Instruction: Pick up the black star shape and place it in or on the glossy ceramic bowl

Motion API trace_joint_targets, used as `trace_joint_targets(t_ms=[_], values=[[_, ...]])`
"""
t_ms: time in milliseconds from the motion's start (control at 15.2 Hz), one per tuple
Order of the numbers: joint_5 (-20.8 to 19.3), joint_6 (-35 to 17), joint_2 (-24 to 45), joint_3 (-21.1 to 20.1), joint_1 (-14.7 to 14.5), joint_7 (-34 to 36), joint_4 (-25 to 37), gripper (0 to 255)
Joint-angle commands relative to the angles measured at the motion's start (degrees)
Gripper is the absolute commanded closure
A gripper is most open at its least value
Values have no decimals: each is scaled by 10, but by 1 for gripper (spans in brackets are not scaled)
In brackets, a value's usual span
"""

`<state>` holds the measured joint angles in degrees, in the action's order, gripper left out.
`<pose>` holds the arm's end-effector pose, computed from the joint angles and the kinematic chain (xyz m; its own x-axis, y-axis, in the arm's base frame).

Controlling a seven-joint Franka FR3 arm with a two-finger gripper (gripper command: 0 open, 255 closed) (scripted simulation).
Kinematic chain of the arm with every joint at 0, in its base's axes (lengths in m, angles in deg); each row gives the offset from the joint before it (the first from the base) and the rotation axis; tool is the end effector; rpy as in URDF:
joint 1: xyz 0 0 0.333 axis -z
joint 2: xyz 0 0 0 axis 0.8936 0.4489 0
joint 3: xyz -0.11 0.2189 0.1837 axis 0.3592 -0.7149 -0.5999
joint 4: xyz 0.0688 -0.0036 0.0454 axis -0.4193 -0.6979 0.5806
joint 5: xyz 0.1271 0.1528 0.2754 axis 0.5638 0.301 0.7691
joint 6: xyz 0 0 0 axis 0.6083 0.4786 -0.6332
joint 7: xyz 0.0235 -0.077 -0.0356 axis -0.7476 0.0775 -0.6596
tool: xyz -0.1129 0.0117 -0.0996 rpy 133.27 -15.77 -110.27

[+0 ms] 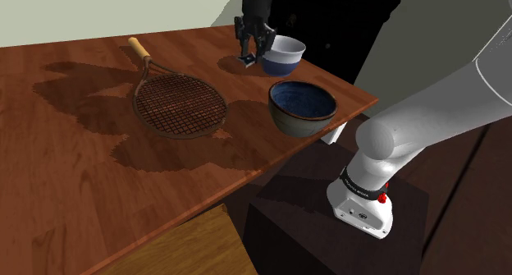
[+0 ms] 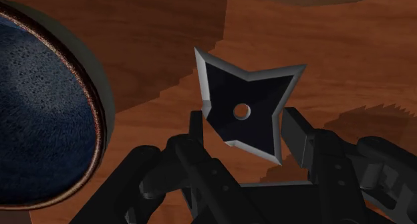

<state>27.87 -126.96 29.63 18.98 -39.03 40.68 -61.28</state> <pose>0.3932 0.0660 0.5048 -0.0951 -0.9955 -0.0018 -0.9955 0.0951 -0.0028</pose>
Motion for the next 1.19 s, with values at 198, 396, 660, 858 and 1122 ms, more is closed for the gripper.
trace_joint_targets(t_ms=[198,396,660,858,1122], values=[[-4,40,1,5,2,1,40,255],[-5,58,3,7,3,2,60,255],[20,82,-94,35,-15,-21,-12,255],[30,108,-165,56,-31,-34,-59,255],[37,151,-257,83,-52,-44,-112,255]])
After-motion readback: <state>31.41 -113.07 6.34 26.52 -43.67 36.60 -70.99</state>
